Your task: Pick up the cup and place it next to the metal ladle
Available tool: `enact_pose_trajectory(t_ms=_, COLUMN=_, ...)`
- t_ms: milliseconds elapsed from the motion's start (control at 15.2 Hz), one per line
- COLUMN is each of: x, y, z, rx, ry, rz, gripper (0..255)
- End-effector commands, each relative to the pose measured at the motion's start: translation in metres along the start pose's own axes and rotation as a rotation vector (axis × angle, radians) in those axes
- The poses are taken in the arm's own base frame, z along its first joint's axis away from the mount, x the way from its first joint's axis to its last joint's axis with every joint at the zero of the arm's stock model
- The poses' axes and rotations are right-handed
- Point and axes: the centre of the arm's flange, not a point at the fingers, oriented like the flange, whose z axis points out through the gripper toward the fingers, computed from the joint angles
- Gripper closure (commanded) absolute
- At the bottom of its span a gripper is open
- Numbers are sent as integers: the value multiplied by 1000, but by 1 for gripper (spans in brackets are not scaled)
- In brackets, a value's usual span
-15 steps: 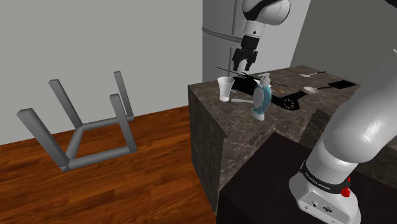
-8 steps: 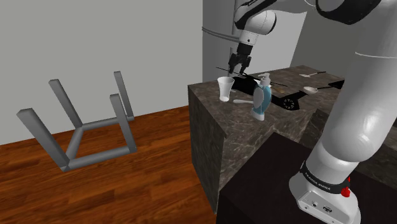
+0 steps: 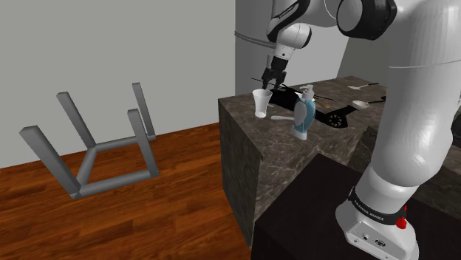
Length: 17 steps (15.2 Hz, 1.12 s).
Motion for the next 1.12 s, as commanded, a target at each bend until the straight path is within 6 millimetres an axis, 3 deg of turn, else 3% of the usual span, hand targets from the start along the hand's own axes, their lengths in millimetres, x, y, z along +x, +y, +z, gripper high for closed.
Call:
enact_pose_trajectory(t_ms=0, x=0, y=0, z=10, rx=0, ry=0, rz=0, gripper=0)
enact_pose_trajectory(t_ms=132, x=0, y=0, z=24, rx=0, ry=0, rz=0, gripper=0)
enact_pose_trajectory(t_ms=660, x=0, y=0, z=24, rx=0, ry=0, rz=0, gripper=0)
enact_pose_trajectory(t_ms=726, x=0, y=0, z=24, rx=0, ry=0, rz=0, gripper=255)
enact_pose_trajectory(t_ms=1056, x=0, y=0, z=24, rx=0, ry=0, rz=0, gripper=255)
